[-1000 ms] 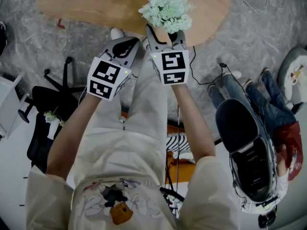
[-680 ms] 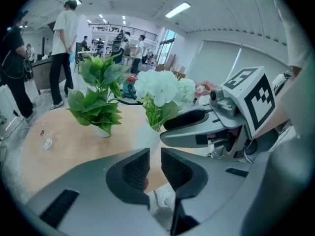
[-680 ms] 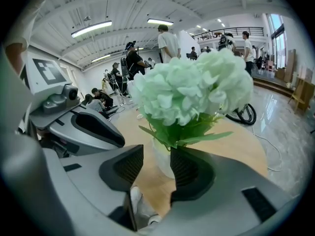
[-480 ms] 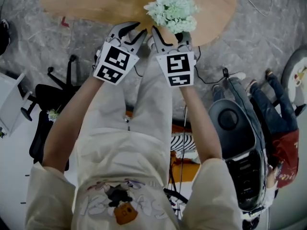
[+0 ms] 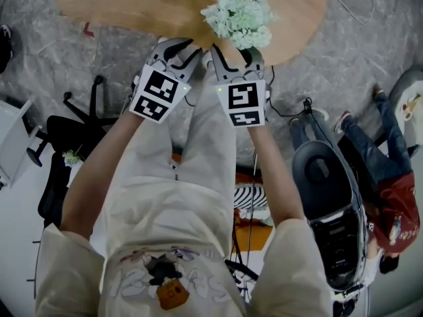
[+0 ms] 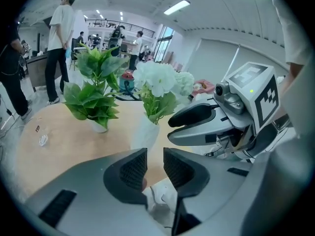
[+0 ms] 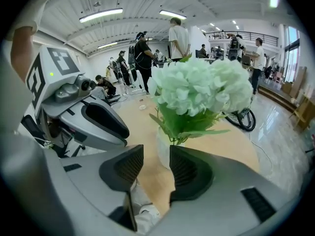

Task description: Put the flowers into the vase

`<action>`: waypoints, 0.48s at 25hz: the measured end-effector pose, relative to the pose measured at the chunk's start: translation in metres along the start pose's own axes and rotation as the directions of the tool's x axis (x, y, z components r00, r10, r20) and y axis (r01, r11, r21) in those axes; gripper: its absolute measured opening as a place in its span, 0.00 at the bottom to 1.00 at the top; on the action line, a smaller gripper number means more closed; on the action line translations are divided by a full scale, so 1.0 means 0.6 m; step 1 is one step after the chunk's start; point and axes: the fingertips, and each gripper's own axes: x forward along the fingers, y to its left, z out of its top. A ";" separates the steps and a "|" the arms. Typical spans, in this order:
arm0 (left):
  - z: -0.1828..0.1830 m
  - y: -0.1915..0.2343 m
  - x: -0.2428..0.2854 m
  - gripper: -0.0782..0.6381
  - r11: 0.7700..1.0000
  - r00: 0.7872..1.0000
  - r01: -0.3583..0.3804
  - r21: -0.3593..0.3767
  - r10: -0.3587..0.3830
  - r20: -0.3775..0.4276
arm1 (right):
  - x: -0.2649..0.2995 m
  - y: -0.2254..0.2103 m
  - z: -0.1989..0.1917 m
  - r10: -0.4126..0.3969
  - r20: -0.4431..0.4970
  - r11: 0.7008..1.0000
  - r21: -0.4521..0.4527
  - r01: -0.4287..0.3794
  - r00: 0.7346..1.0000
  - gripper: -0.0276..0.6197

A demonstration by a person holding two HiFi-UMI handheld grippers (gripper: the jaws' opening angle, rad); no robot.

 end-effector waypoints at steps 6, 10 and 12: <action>0.000 0.002 -0.001 0.23 1.000 1.000 0.001 -0.012 -0.001 0.000 | -0.004 0.000 -0.013 0.003 -0.005 0.999 0.039 -0.003 1.000 0.30; 0.008 0.004 -0.007 0.23 1.000 1.000 -0.003 -0.017 0.003 0.002 | -0.011 0.004 -0.012 0.012 -0.009 0.999 0.046 -0.011 1.000 0.29; 0.010 0.003 -0.009 0.23 1.000 1.000 0.000 -0.021 0.000 -0.004 | -0.015 0.007 -0.010 0.019 -0.012 0.999 0.041 -0.019 1.000 0.29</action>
